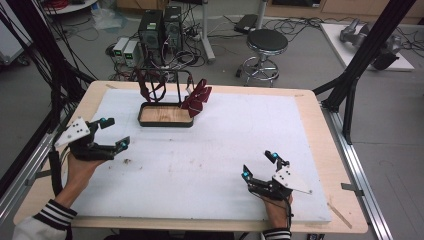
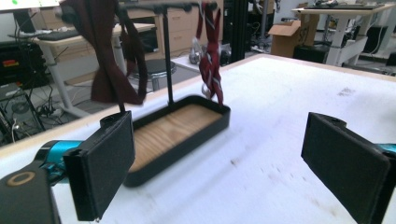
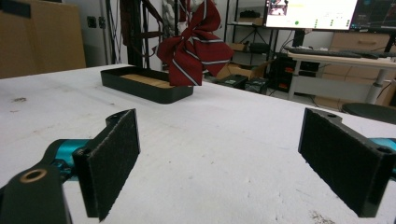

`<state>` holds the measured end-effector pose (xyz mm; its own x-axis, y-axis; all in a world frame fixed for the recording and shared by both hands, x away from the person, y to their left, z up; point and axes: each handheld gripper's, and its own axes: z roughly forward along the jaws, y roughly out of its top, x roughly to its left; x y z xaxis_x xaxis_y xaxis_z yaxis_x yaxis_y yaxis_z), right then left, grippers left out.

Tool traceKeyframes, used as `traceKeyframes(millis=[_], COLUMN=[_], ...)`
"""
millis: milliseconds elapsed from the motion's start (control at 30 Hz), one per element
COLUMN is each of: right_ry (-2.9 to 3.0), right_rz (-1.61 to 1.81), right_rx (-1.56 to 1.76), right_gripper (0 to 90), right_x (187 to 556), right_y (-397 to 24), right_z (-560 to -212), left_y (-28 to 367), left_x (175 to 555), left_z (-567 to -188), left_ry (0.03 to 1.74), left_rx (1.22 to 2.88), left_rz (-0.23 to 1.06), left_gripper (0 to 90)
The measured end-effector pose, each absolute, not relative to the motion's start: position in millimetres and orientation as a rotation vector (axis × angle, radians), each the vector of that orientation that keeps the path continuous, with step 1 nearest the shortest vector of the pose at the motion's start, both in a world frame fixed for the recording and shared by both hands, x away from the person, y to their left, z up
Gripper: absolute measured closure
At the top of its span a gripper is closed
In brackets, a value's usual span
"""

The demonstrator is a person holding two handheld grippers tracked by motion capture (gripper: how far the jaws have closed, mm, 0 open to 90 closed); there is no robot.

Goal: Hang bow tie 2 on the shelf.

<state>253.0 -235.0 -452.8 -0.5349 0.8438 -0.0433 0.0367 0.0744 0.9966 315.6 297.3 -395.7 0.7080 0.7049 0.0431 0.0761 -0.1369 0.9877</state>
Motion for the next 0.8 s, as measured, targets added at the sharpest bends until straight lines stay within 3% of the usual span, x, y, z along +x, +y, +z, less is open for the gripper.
traceKeyframes(millis=[433,800], right_ry=[1.682,1.676], right_rz=[1.525,1.522], right_rx=[0.883,0.884], right_gripper=[11.8,11.8], right_x=[253,252], right_y=[-235,-234], right_z=[-453,-453], left_y=[295,301], left_x=[286,285], left_z=[-448,-454], left_ry=[0.660,0.716], left_rx=[1.523,1.430], left_rz=[0.674,0.655], left_gripper=[10.3,10.4])
